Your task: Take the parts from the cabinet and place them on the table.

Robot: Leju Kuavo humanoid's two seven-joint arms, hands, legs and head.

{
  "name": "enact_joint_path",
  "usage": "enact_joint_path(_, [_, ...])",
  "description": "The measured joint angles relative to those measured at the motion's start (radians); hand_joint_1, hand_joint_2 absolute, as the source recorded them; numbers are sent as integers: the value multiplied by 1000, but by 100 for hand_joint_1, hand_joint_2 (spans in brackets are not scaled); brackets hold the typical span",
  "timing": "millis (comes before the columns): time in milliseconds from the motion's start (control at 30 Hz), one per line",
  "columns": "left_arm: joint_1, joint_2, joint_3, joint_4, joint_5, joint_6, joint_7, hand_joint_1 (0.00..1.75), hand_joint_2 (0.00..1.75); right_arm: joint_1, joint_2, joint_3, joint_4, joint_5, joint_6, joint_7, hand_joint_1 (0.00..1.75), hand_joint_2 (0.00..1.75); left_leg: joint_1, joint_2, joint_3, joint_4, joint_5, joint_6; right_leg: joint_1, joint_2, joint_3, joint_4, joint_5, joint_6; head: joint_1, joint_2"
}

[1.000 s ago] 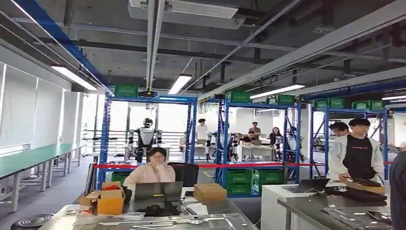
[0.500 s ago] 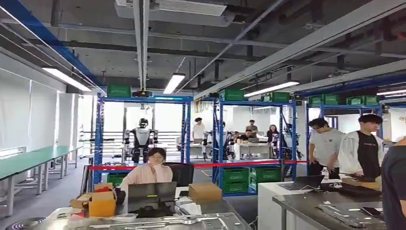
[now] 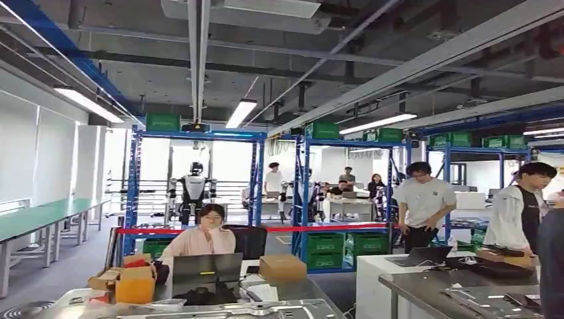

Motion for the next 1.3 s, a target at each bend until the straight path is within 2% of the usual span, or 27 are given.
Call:
enact_joint_path(67, [-1,0,0,0,0,0,0,0,0,-3,-5,-6,-2,-1,0,-1,175,175,2,0,20,-3,-14,5,-7,-1,-79,130,-30,13,0,0])
enact_joint_path(133, [0,0,0,0,0,0,0,0,0,4,-6,-7,-2,-1,2,-1,175,175,4,-1,42,-3,-35,3,-15,-3,-180,264,-84,24,0,0])
enact_joint_path(167, [2,0,0,0,0,0,0,0,0,5,-6,-7,-2,-1,3,-1,175,175,6,-1,57,-3,-47,1,-17,-4,-209,278,-89,26,0,0])
enact_joint_path(200, [3,0,0,0,0,0,0,0,0,5,-8,-8,-2,-1,3,-1,175,175,8,-1,75,-3,-60,-3,-18,-6,-213,249,-72,27,0,0])
enact_joint_path(233, [3,0,0,0,0,0,0,0,0,4,-8,-8,-2,-1,3,-1,175,175,10,-2,94,-3,-73,-6,-19,-7,-203,189,-30,29,0,0])
enact_joint_path(267, [2,-1,0,0,0,0,0,0,0,4,-8,-9,-2,0,3,-1,175,175,12,-2,115,-4,-87,-9,-19,-8,-183,106,31,28,0,0])
enact_joint_path(300, [2,-1,0,0,0,0,0,0,0,4,-8,-10,-2,0,3,-1,175,175,13,-2,129,-6,-102,-14,-19,-12,-168,25,114,25,0,0])
enact_joint_path(333, [-1,-1,0,0,0,0,0,0,0,6,-9,-10,0,0,3,-1,175,175,12,-2,142,-4,-113,-21,-13,-15,-179,1,148,20,1,0])
enact_joint_path(367, [-4,-1,0,0,0,0,0,0,0,5,-9,-9,1,2,4,0,175,175,11,-3,135,-18,-115,-27,-9,-17,-176,0,113,6,-1,0])
enact_joint_path(400, [-2,-1,0,0,0,0,0,0,0,7,-9,-10,-3,4,4,1,175,175,11,-2,146,-33,-118,-36,-9,-16,-176,-1,130,-5,-1,0])
enact_joint_path(467, [-3,-1,0,0,0,0,-1,0,0,6,-9,-11,-5,5,4,0,175,175,9,-1,163,-26,-101,-47,-10,-12,-151,-15,116,-17,0,0])
enact_joint_path(500, [-7,-1,0,0,0,0,-2,0,0,8,-9,-11,-8,6,4,0,175,175,12,-1,153,13,-94,-46,-14,-13,-130,-26,110,-23,0,0])
enact_joint_path(533, [-10,-2,0,0,0,-1,-2,0,0,3,-9,-10,-10,7,5,0,175,175,11,-2,111,89,-77,-44,-13,-13,-117,-32,101,-31,0,0])
enact_joint_path(567, [-11,-2,-1,0,-1,-1,-2,0,0,1,-9,-10,-9,8,5,0,175,175,9,-2,58,166,-86,-43,-12,-12,-106,-33,92,-34,0,0])
enact_joint_path(633, [-5,-2,0,0,-1,0,-2,0,0,5,-9,-8,-9,9,5,0,175,175,4,-2,-36,269,-179,-44,-9,-11,-79,-33,69,-41,0,0])
enact_joint_path(667, [-1,-2,0,0,-1,0,-1,0,0,4,-9,-7,-9,15,4,1,175,175,2,-2,-65,279,-224,-44,-8,-7,-62,-33,56,-42,0,0])
enact_joint_path(700, [0,-2,0,0,-1,1,-1,0,0,4,-9,-7,-9,19,3,2,175,175,0,-2,-81,263,-240,-42,-8,-5,-44,-33,45,-42,0,0])
enact_joint_path(733, [1,-2,0,0,-1,1,-1,0,0,4,-9,-6,-9,27,2,3,175,175,-2,-2,-84,220,-225,-38,-8,-1,-20,-32,29,-42,0,0])
enact_joint_path(767, [0,-2,0,0,-1,1,-2,0,0,2,-9,-6,-8,32,2,6,175,175,-5,-2,-80,160,-165,-33,-7,-2,3,-32,13,-38,0,0])
enact_joint_path(833, [2,-2,-1,0,-1,2,-2,0,0,-1,-9,-5,-5,34,2,9,175,175,-12,13,-93,46,35,-19,-3,-6,38,-27,-14,-35,0,0])
enact_joint_path(933, [-1,0,0,0,-2,2,-1,0,0,-2,-9,-4,-1,38,2,13,175,175,-24,2,-86,52,40,-9,-1,-8,49,-27,-45,-15,0,0])
enact_joint_path(1033, [-8,0,-1,0,-2,3,-1,0,0,-10,-10,-6,-5,37,0,10,175,175,-9,-14,-76,33,42,4,-3,-14,49,-5,-76,2,0,0])
enact_joint_path(1133, [-8,1,0,0,-2,3,-2,0,0,-12,-11,-5,-5,39,-2,10,175,175,-4,-30,-75,31,38,9,-14,-13,-72,211,-175,18,-1,0])
enact_joint_path(1167, [-7,0,0,0,-2,3,-2,0,0,-11,-11,-5,-4,40,-2,10,175,175,-3,-38,-75,31,37,8,-17,-13,-106,260,-178,22,0,0])
enact_joint_path(1200, [-7,0,0,0,-2,3,-2,0,0,-11,-11,-5,-3,40,-2,10,175,175,-1,-46,-74,31,35,7,-20,-12,-116,257,-154,25,-1,0])
enact_joint_path(1233, [-7,0,0,0,-2,3,-1,0,0,-12,-11,-5,-3,41,-2,10,175,175,1,-57,-71,31,34,5,-22,-11,-103,208,-108,27,-1,0])
enact_joint_path(1300, [-7,0,0,0,-2,3,-1,0,0,-14,-11,-5,-3,41,-2,10,175,175,6,-79,-65,31,33,0,-26,8,-38,36,-4,27,-1,0])
